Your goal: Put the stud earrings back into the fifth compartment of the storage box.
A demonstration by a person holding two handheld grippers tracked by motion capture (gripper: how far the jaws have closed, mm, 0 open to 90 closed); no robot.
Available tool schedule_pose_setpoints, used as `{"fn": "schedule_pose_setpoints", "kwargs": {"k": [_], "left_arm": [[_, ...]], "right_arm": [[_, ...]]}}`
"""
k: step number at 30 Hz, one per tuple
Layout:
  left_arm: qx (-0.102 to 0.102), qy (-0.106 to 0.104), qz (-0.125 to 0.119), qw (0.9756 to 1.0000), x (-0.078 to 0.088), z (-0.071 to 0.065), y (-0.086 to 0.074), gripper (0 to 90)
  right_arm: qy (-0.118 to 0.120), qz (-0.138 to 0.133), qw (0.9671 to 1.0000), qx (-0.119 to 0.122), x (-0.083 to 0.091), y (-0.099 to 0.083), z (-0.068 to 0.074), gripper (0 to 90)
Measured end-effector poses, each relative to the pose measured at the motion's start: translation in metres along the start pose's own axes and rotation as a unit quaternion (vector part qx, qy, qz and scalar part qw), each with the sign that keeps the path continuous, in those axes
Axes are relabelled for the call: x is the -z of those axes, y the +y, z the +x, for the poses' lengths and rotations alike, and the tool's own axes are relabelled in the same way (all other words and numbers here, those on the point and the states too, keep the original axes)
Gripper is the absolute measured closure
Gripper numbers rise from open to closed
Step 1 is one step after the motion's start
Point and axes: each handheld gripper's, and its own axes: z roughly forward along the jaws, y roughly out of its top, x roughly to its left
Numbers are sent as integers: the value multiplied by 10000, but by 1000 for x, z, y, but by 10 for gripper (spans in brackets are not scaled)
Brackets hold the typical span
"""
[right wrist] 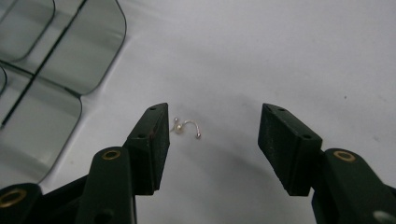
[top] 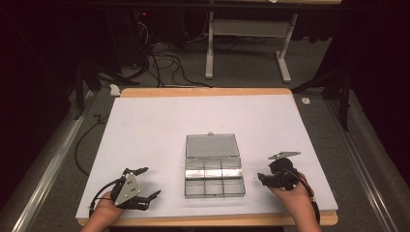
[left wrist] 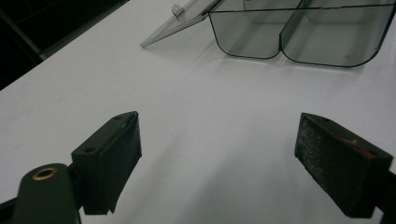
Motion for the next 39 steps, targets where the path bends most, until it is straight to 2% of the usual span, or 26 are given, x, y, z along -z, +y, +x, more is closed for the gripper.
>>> {"fn": "schedule_pose_setpoints", "kwargs": {"k": [6,14,18,26,35,39], "left_arm": [[4,-8,-22,10000,1,0,0,152],[12,-15,-28,10000,1,1,0,152],[-17,1,-41,10000,1,0,0,152],[4,4,-93,10000,2,0,-1,152],[31,3,-114,9999,2,1,-1,152],[-3,8,-132,9999,3,0,-1,152]], "right_arm": [[-95,313,9993,155,0,-2,1,448],[67,561,9983,141,9,2,-5,470],[102,684,9974,225,13,6,-8,467],[132,1027,9940,361,16,13,-7,481],[182,1437,9872,664,12,25,3,531],[236,1575,9847,713,7,27,8,560]]}}
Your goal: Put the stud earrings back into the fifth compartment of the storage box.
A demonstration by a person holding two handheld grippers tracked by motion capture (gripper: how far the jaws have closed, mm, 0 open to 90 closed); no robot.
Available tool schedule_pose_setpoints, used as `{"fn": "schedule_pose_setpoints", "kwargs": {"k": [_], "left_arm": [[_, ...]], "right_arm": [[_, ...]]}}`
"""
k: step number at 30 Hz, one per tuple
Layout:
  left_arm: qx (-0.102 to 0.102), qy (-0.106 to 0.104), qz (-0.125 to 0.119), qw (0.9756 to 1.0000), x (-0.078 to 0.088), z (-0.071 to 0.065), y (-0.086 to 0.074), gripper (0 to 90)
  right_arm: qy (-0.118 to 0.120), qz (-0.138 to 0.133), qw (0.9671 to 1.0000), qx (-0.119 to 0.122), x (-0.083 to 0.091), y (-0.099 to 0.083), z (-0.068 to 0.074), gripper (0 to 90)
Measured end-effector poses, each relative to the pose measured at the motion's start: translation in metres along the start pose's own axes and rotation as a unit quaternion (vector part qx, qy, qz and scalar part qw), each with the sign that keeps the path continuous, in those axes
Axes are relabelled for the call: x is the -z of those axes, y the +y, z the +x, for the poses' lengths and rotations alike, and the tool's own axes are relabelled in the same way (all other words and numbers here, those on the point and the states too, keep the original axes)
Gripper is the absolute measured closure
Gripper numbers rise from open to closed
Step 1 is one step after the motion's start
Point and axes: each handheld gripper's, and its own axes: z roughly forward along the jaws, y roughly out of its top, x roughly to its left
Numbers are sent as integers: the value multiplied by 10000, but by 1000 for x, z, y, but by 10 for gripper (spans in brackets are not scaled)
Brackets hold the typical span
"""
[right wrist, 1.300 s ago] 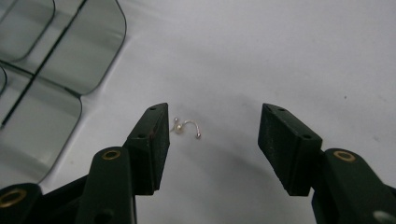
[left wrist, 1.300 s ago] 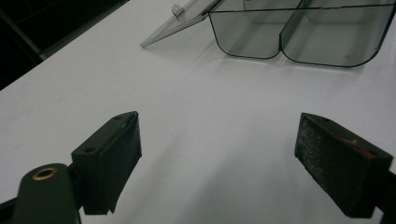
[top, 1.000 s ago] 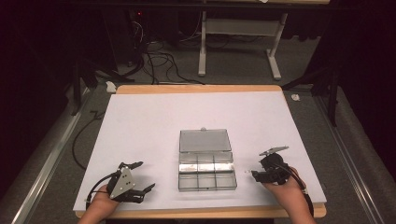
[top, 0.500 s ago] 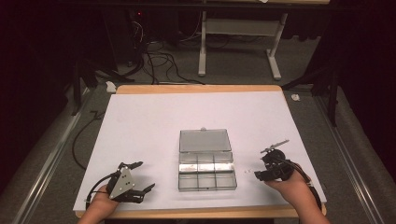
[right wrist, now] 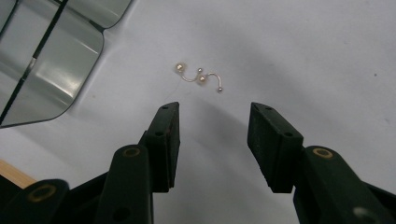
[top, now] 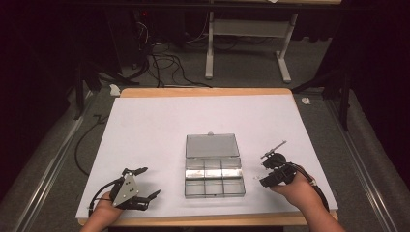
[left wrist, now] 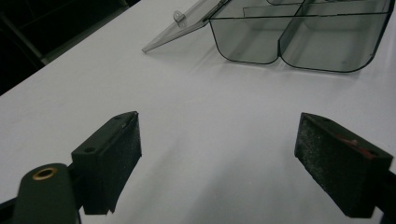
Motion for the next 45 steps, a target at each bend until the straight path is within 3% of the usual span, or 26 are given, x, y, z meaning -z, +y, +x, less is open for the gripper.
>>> {"fn": "schedule_pose_setpoints", "kwargs": {"k": [4,26,37,39,45], "left_arm": [[26,-6,6,10000,0,0,0,152],[2,-1,-38,10000,1,0,0,152],[38,1,-36,10000,1,0,0,152],[-5,2,-48,10000,1,0,0,152],[-9,2,-40,10000,1,0,0,152]], "right_arm": [[25,84,9998,162,-3,6,3,593],[126,198,9984,522,-18,38,17,770],[53,345,9981,500,-26,42,17,820],[72,374,9986,375,-25,42,17,827],[97,387,9978,522,-26,43,16,867]]}}
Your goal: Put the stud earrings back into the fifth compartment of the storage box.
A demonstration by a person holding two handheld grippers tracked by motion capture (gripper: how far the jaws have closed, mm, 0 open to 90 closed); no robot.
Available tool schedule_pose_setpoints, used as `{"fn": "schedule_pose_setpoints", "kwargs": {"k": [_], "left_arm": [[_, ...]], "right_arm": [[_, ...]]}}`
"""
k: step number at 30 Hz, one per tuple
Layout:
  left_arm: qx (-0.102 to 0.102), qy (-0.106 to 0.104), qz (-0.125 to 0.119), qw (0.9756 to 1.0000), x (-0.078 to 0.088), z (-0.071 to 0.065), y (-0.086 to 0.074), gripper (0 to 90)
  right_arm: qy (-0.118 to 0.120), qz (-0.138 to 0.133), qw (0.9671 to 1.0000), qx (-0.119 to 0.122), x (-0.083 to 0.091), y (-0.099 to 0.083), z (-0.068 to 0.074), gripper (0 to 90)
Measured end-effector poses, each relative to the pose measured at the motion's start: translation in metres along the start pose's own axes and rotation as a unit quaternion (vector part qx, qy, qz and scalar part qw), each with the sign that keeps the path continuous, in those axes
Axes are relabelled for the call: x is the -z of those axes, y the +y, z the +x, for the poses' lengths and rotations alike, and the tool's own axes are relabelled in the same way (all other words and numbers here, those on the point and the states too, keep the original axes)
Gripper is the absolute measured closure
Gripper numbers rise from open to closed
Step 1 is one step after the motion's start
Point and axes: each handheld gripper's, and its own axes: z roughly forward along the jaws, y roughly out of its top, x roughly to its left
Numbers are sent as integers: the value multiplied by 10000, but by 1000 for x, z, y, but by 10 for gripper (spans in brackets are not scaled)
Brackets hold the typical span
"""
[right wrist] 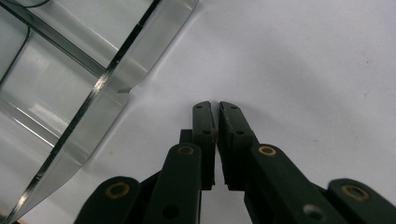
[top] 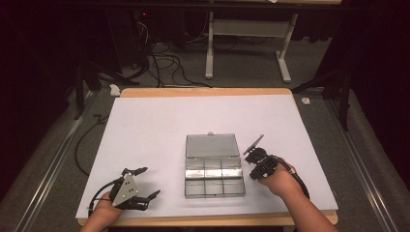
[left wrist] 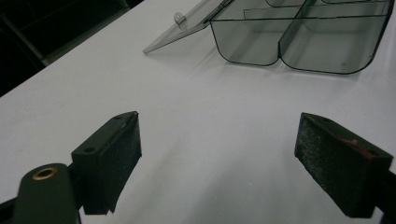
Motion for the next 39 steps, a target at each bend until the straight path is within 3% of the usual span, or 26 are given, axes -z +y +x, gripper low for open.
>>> {"fn": "schedule_pose_setpoints", "kwargs": {"k": [4,8,9,10,13,15,19,24,30,36,38,39], "left_arm": [[58,3,21,10000,0,1,0,152],[-4,2,-21,10000,0,0,0,152],[46,5,-9,10000,0,1,0,152],[62,7,-4,10000,0,1,0,152],[-5,7,-47,10000,1,0,0,152],[59,4,-32,10000,0,1,0,152],[-21,10,-27,10000,1,0,0,152],[19,17,-3,10000,0,0,0,152],[21,18,10,10000,0,0,0,152],[40,11,0,10000,0,1,0,152],[-10,11,-15,10000,0,0,0,152],[-19,-6,-27,10000,1,0,0,152]], "right_arm": [[25,11,10000,61,6,1,2,866],[36,31,9999,-119,17,2,5,865],[18,-75,9999,147,18,3,2,864],[26,-63,10000,46,23,3,4,865],[42,-105,9999,5,32,4,6,865],[42,-83,10000,-21,37,4,9,865],[56,-133,9999,2,48,7,15,864],[51,-168,9997,154,56,10,23,864],[116,-130,9996,229,58,16,38,865],[177,-86,9987,468,53,24,49,864],[193,-29,9993,334,53,25,53,865],[200,-72,9986,488,51,27,53,864]]}}
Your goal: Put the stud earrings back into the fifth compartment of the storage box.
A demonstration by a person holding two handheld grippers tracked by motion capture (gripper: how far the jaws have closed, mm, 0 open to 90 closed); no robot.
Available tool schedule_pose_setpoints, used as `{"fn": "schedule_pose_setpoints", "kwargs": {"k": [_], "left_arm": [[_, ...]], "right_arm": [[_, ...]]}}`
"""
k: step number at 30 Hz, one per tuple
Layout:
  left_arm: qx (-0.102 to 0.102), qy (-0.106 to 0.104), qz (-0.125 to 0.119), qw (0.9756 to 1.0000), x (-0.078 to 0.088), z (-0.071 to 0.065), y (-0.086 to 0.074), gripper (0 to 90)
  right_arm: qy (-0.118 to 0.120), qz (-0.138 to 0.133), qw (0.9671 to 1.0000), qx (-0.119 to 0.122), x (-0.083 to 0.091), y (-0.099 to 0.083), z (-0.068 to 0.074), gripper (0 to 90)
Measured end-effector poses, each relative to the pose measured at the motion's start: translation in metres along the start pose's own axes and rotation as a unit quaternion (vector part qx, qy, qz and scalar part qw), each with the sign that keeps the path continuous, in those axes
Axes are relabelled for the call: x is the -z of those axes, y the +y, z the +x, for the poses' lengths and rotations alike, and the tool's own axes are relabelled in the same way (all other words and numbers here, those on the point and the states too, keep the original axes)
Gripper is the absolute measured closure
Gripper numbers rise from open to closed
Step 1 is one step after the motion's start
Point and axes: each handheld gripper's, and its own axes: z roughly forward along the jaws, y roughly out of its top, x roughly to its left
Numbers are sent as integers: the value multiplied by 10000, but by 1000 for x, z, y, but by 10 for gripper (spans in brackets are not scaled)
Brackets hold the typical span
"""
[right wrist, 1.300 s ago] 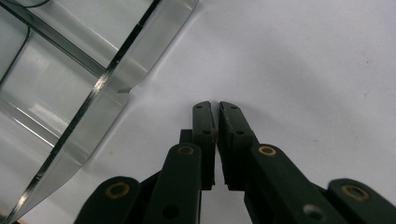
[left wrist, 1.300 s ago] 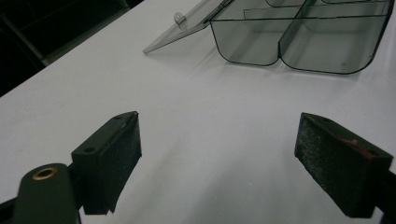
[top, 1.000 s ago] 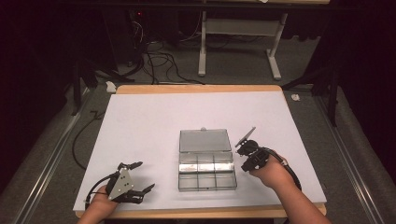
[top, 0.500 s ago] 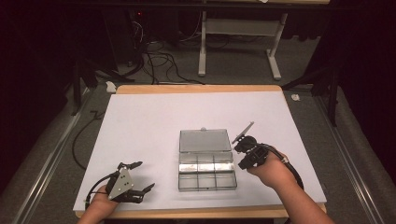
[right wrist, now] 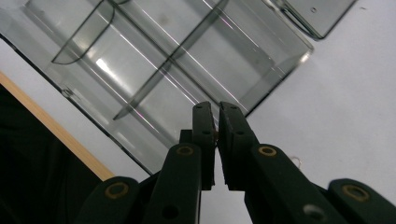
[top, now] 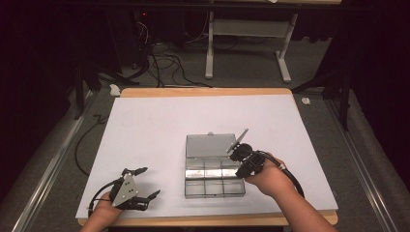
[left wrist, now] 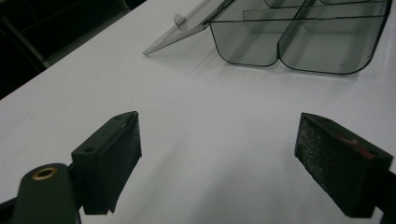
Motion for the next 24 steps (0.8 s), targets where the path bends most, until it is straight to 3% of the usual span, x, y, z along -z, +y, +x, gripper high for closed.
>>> {"fn": "schedule_pose_setpoints", "kwargs": {"k": [3,5,12,15,16,24], "left_arm": [[81,5,25,10000,-1,1,0,152],[6,6,5,10000,0,0,0,152],[57,-27,54,10000,-1,1,0,152],[72,-24,79,9999,-2,1,1,152],[67,-26,77,9999,-2,1,1,152],[72,-30,80,9999,-2,2,1,152]], "right_arm": [[2,29,10000,66,-3,4,5,865],[34,26,10000,83,-4,7,8,865],[87,78,9999,123,-10,15,18,865],[115,64,9996,231,-14,18,21,865],[126,26,9991,405,-15,19,21,865],[228,56,9983,536,-26,29,34,865]]}}
